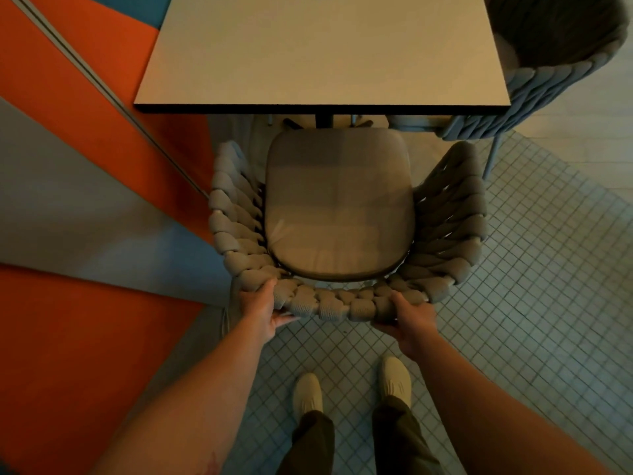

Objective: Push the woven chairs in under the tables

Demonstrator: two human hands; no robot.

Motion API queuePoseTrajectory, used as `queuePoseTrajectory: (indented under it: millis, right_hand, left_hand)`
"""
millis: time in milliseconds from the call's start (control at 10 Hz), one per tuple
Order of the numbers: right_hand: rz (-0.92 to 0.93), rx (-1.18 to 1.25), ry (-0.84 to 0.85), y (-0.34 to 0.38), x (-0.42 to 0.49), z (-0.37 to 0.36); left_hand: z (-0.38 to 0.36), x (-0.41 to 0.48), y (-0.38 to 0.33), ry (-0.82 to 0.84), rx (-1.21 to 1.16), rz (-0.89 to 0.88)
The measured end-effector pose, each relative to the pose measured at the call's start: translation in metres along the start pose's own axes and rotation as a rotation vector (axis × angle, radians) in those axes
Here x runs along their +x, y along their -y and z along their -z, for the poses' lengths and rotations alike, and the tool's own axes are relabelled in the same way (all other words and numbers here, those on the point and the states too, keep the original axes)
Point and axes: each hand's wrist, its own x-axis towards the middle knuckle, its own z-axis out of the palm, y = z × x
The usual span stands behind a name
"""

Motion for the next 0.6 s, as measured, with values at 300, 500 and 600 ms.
queuePoseTrajectory:
  millis: [300,500,600]
  right_hand:
    - [0.195,-1.013,-0.138,0.038,-0.032,0.000]
    - [0.567,-1.403,0.005,0.073,-0.066,-0.007]
    - [0.672,-1.492,0.132,0.089,-0.082,-0.011]
  left_hand:
    - [-0.023,-0.064,-0.021,-0.139,0.888,-0.505]
    - [-0.035,-0.107,-0.050,0.300,1.481,-0.517]
    - [-0.037,-0.130,-0.062,0.352,1.666,-0.567]
